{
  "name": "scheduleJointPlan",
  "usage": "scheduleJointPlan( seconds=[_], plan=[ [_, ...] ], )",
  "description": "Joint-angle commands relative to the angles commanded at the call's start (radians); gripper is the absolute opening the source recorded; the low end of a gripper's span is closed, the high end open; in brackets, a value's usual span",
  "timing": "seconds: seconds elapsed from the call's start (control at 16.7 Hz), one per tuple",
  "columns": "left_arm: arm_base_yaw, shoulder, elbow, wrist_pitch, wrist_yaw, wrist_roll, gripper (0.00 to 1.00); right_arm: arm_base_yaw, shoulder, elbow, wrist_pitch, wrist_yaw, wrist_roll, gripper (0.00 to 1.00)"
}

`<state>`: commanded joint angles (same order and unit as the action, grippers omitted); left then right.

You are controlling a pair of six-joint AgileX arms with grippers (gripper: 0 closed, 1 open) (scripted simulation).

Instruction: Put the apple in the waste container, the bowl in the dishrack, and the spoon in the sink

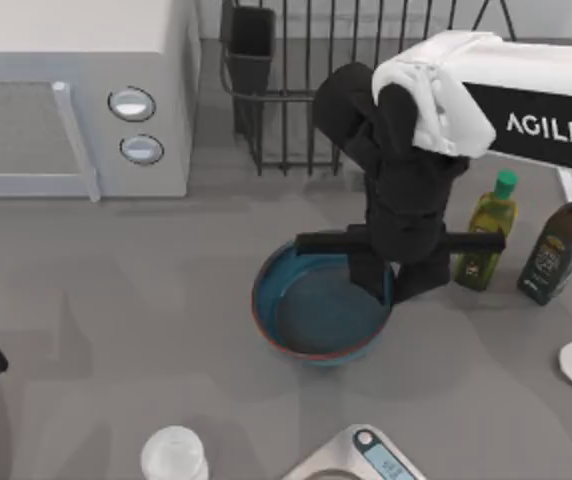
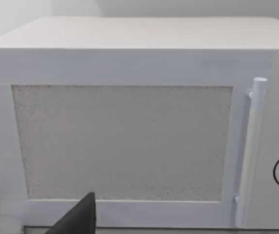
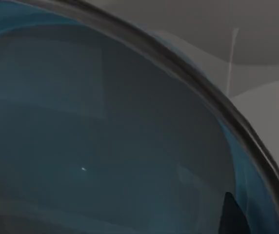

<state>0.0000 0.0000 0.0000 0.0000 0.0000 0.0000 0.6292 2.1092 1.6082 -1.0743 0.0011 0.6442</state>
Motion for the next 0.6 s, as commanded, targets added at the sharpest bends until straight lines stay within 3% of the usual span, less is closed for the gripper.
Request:
scheduleJointPlan(
  seconds=[0.36,0.6],
  plan=[
    [0.0,0.0,0.0,0.0,0.0,0.0,1.0,-0.008,-0.052,0.163,-0.208,0.001,-0.005,0.0],
    [0.0,0.0,0.0,0.0,0.0,0.0,1.0,-0.008,-0.057,0.184,-0.235,0.001,-0.005,0.0]
  ],
)
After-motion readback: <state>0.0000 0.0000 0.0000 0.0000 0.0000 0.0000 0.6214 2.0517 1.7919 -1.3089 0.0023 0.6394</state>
